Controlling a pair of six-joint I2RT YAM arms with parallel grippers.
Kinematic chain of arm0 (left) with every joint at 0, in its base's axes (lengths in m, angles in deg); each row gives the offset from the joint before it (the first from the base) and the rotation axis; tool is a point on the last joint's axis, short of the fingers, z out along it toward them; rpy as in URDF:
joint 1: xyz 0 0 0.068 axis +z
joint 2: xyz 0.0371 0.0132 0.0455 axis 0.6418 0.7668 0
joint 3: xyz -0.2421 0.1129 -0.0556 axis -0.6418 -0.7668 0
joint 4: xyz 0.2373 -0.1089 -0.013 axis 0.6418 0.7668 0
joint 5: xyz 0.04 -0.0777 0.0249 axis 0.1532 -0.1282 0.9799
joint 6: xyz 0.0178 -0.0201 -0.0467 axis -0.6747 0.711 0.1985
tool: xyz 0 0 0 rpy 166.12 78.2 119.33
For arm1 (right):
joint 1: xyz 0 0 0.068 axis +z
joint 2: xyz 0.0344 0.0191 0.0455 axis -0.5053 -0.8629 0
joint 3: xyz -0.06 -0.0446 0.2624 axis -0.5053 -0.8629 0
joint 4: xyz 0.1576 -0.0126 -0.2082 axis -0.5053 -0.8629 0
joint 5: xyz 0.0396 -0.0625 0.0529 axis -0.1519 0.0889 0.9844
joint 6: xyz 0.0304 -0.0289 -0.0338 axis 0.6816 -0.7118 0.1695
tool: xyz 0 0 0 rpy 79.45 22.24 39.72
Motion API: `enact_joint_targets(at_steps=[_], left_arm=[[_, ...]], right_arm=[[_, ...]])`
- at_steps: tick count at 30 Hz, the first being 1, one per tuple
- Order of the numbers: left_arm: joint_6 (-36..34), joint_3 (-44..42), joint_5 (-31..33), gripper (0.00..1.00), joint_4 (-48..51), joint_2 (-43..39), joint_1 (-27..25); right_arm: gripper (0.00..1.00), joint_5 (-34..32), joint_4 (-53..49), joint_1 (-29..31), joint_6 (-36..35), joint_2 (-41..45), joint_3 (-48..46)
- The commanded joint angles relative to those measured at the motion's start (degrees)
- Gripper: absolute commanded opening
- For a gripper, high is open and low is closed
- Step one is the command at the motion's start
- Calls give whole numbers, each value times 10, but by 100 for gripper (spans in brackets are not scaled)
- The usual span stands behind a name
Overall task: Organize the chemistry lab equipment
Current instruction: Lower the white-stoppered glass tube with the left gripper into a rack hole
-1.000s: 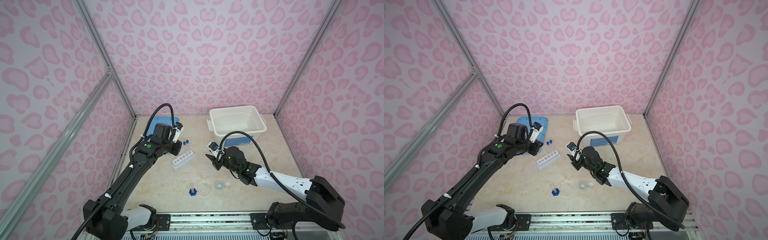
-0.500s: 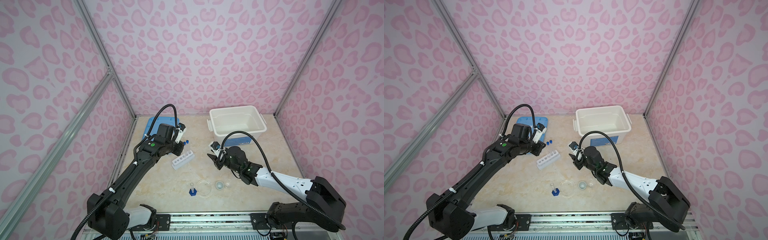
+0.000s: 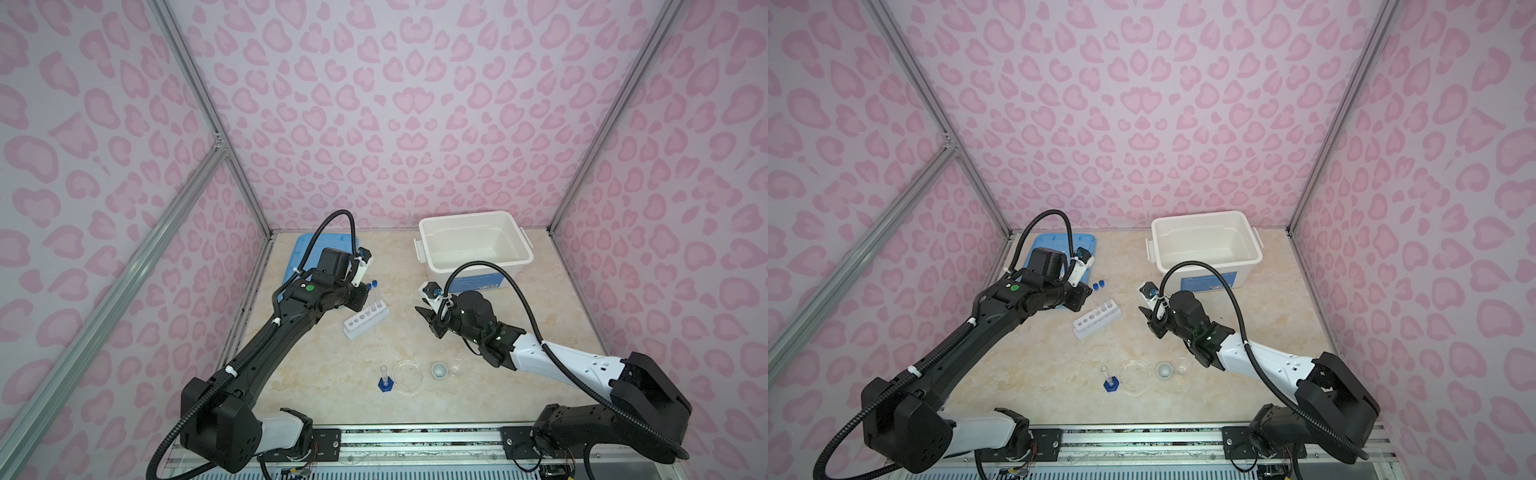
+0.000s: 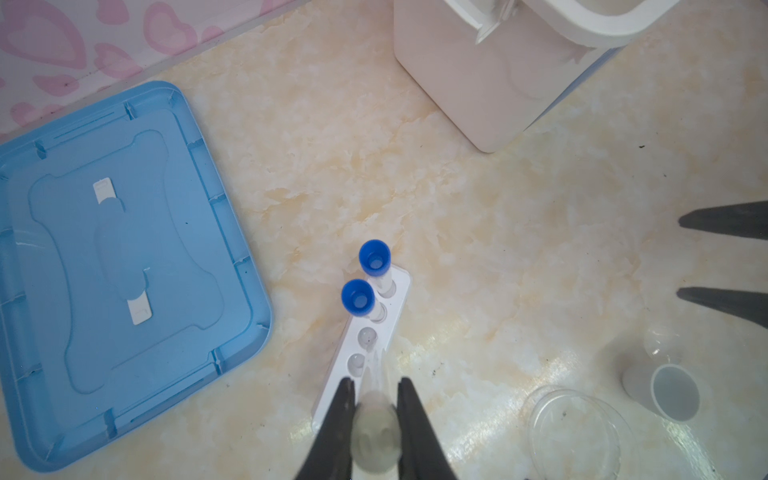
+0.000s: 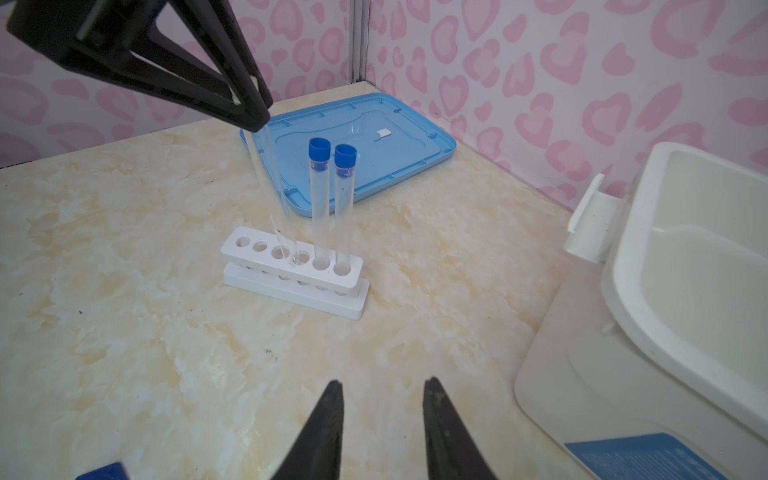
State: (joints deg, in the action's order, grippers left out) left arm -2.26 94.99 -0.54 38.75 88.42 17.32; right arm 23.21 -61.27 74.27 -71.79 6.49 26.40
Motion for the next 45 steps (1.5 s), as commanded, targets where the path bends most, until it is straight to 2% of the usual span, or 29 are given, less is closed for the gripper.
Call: enact_joint_targets(at_steps=[1,45], left_arm=[[-1,7,5,14,-17,5,0],[7,-23,18,14,-55,25,0]], right_arm=[[33,9,19,-3,4,-5,-1],[33,22,39,-15,15,-11,-17]])
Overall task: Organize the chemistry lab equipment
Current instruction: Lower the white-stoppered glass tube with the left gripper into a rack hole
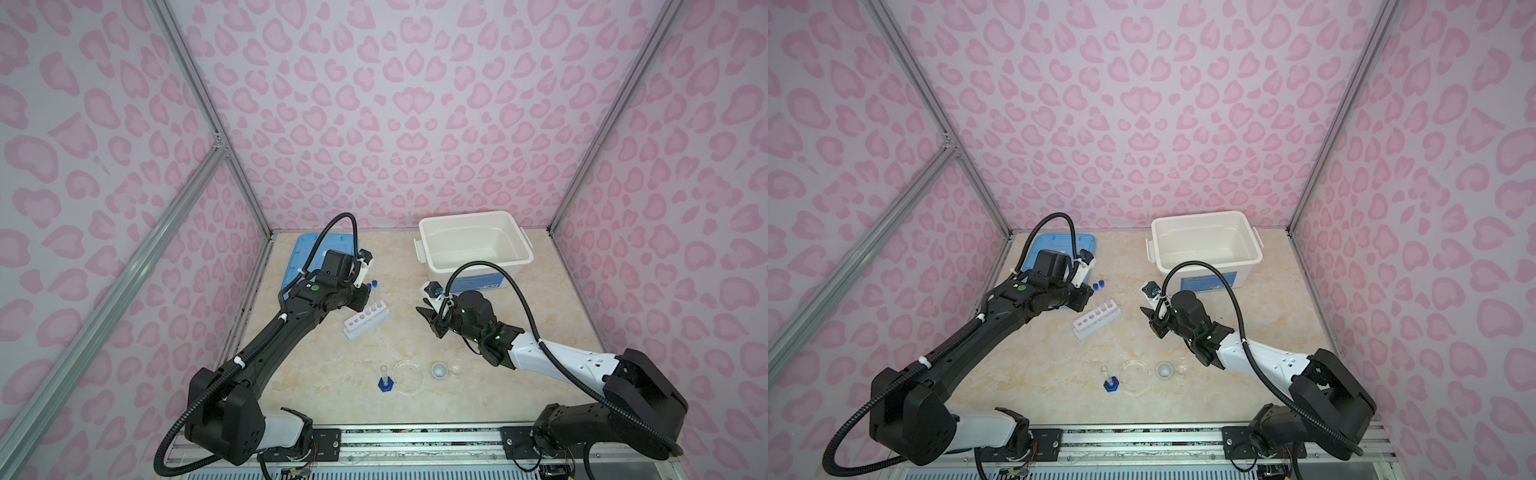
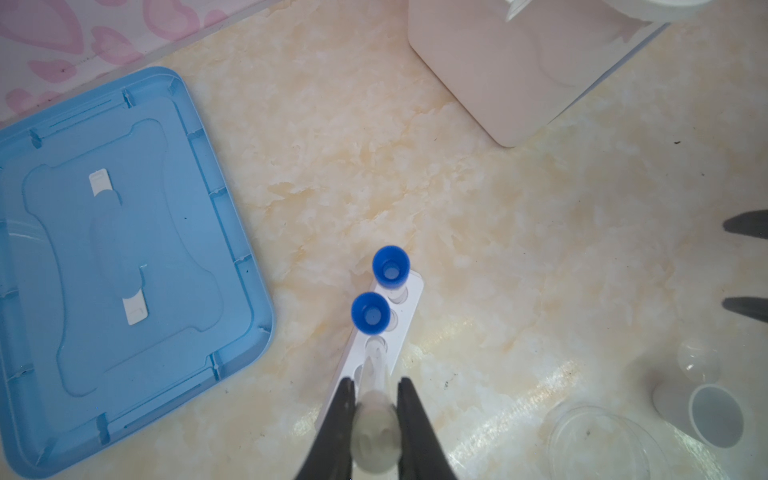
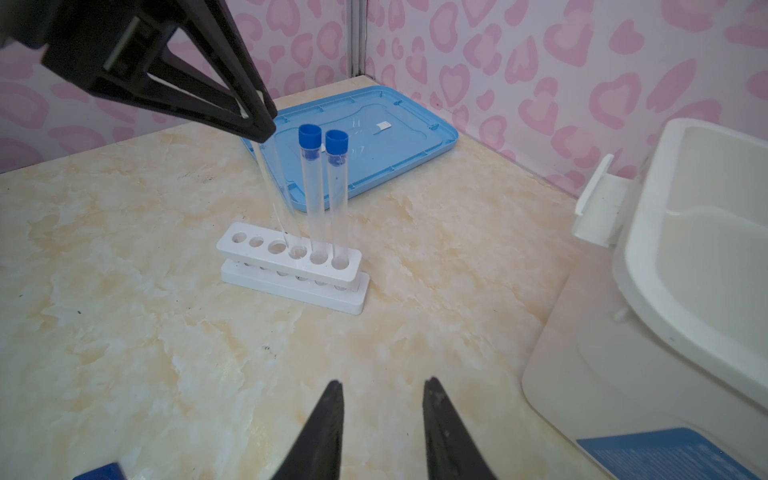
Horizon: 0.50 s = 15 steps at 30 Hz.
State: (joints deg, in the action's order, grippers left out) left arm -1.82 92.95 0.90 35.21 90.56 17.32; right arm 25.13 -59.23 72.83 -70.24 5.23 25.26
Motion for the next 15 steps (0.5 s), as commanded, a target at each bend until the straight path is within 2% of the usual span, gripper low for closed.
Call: enact_joint_targets(at_steps=[1,15], left_arm=[[3,-3,4,13,-20,4,0],[6,-18,8,14,-36,10,0]], right_arm=[[33,3,19,0,0,2,-6],[33,8,22,-6,0,1,-7]])
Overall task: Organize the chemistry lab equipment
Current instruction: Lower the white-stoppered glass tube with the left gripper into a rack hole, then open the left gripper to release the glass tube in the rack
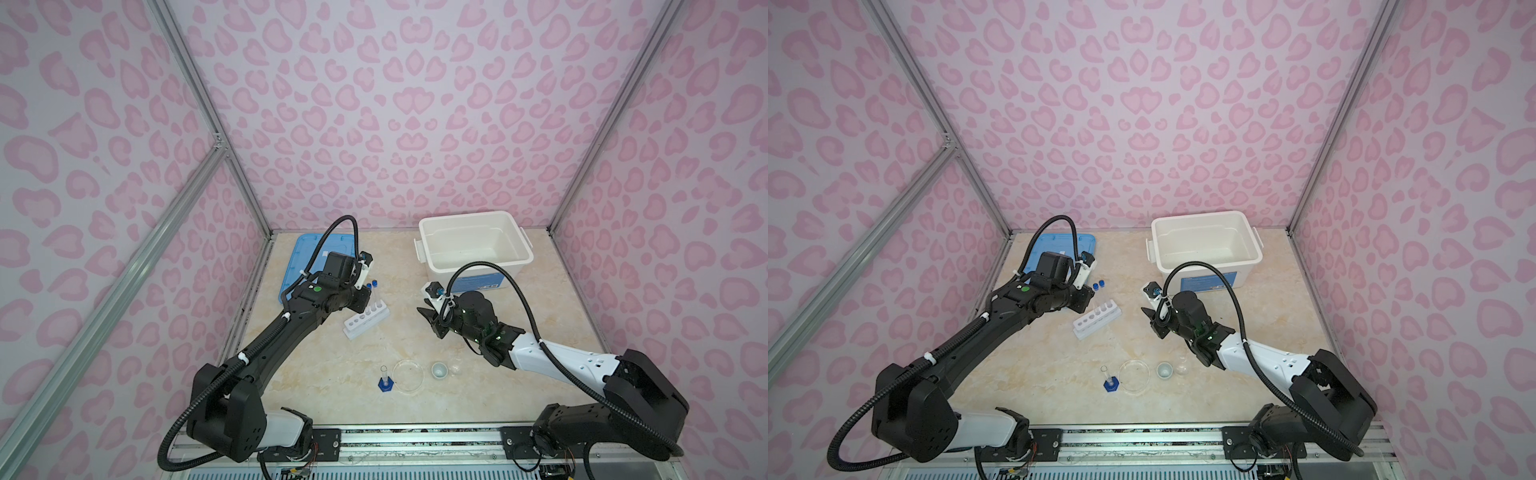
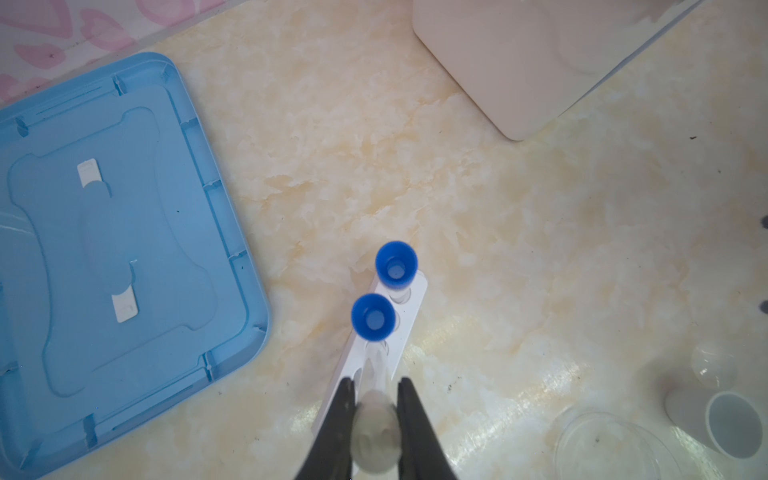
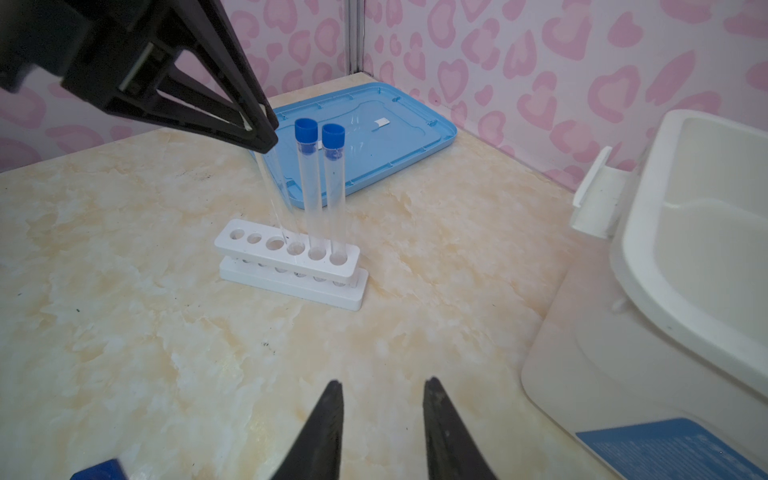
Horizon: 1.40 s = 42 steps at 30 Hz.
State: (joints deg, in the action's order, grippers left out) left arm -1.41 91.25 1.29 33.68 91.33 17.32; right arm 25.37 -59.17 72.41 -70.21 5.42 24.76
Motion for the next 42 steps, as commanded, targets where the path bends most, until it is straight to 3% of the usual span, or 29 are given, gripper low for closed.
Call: enact_joint_targets(at_steps=[1,27,42], left_arm=[[2,-1,4,14,-21,2,0],[12,-18,12,14,-45,9,0],[13,-23,16,21,-47,4,0]], right_arm=[[33,6,21,-2,-1,-1,-1],[33,19,21,-14,0,-6,0],[33,20,21,-15,4,-4,-4]])
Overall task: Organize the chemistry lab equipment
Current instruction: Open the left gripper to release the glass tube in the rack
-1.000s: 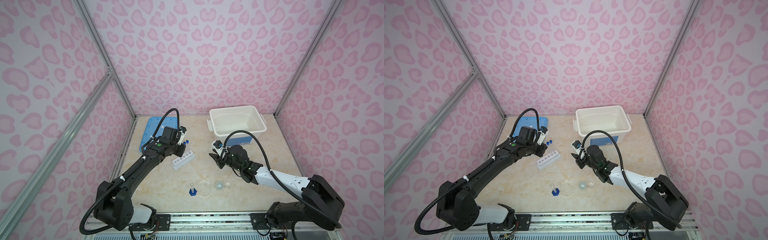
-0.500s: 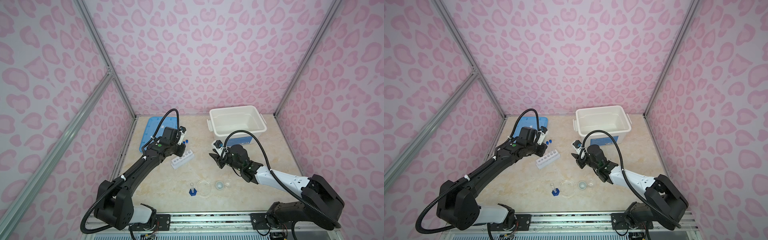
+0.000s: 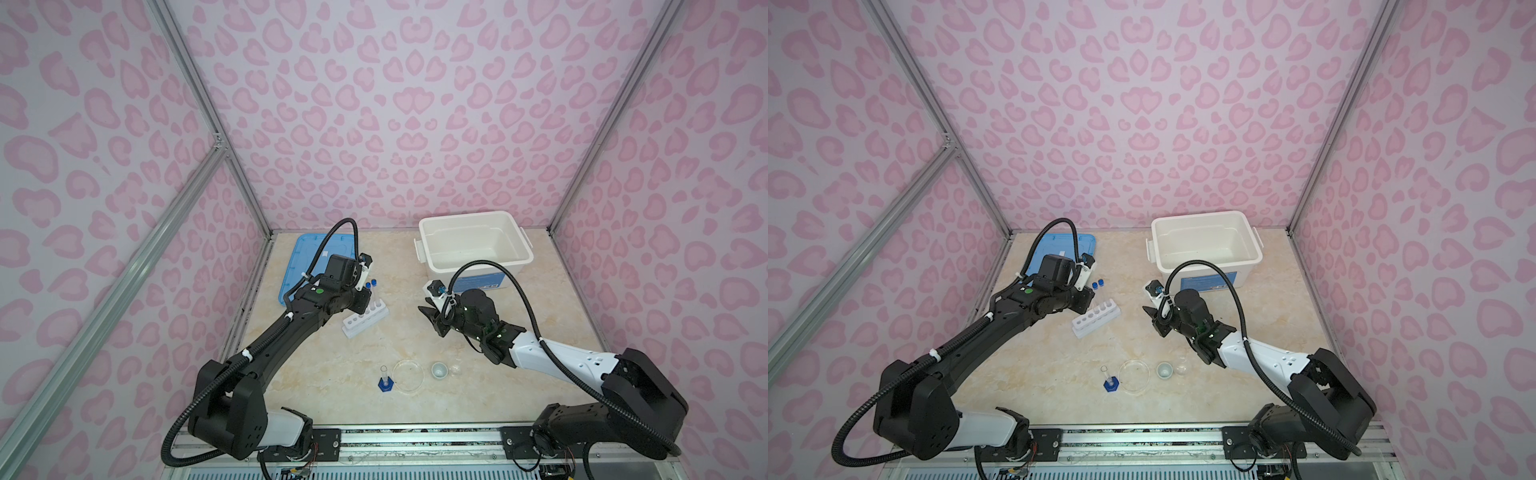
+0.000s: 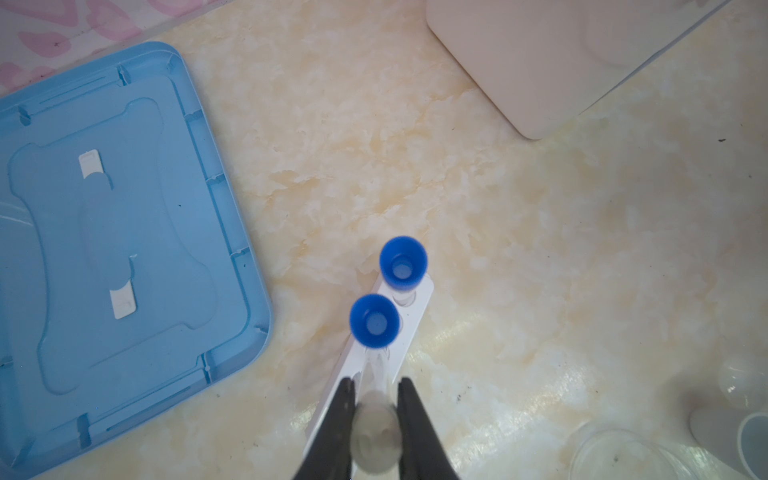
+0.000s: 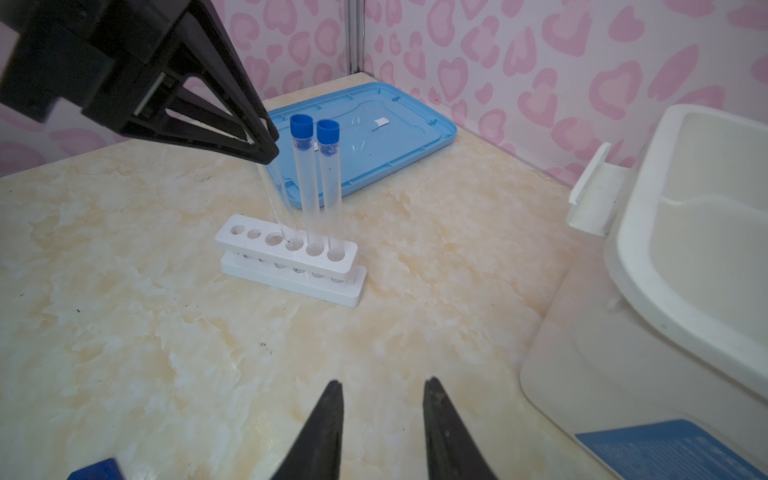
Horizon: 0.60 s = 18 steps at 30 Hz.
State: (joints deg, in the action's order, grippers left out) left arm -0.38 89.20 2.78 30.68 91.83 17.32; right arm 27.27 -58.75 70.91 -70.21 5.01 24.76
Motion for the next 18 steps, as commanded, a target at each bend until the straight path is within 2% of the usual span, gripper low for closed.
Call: enact_joint_targets(at_steps=[1,8,18], left_arm=[[3,-3,2,21,-18,-1,0],[2,-2,5,22,-18,0,0],[2,1,6,30,-19,0,0]], right_arm=[[33,1,17,0,4,1,-4],[34,1,17,0,5,1,-6],[34,2,16,0,4,2,-6]])
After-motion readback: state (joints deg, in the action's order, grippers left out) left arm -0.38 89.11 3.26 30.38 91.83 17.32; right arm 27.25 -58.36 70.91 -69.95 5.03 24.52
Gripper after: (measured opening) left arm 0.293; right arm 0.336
